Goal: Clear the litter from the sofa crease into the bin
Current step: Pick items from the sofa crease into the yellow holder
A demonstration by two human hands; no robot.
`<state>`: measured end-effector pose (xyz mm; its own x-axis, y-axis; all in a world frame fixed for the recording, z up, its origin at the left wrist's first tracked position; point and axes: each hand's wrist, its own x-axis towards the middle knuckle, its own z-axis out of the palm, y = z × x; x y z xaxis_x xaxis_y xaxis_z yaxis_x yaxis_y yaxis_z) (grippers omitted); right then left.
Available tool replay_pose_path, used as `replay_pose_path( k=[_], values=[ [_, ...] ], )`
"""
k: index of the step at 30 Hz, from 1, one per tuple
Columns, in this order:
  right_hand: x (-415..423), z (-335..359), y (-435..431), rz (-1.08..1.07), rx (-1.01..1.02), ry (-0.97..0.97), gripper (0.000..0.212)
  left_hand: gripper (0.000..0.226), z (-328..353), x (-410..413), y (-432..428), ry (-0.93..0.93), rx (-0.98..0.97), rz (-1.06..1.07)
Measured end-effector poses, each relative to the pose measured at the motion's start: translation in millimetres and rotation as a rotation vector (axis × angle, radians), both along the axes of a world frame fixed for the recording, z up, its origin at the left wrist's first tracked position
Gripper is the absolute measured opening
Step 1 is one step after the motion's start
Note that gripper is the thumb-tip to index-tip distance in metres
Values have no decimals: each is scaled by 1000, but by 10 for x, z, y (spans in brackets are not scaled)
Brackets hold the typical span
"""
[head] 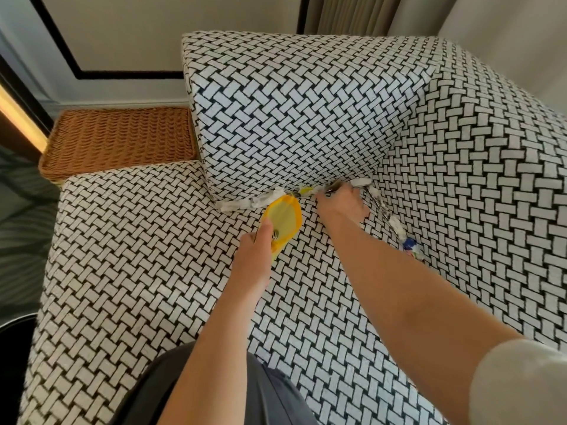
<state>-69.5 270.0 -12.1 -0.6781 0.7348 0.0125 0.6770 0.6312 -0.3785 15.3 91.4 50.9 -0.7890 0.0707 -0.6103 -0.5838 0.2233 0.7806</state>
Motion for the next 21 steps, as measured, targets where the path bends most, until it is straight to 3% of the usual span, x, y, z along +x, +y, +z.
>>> replay_pose_path(
  k=[21],
  values=[
    [-45,69,128,90,53,-88,44,37,27,19,-22,43,-49,-36]
  ],
)
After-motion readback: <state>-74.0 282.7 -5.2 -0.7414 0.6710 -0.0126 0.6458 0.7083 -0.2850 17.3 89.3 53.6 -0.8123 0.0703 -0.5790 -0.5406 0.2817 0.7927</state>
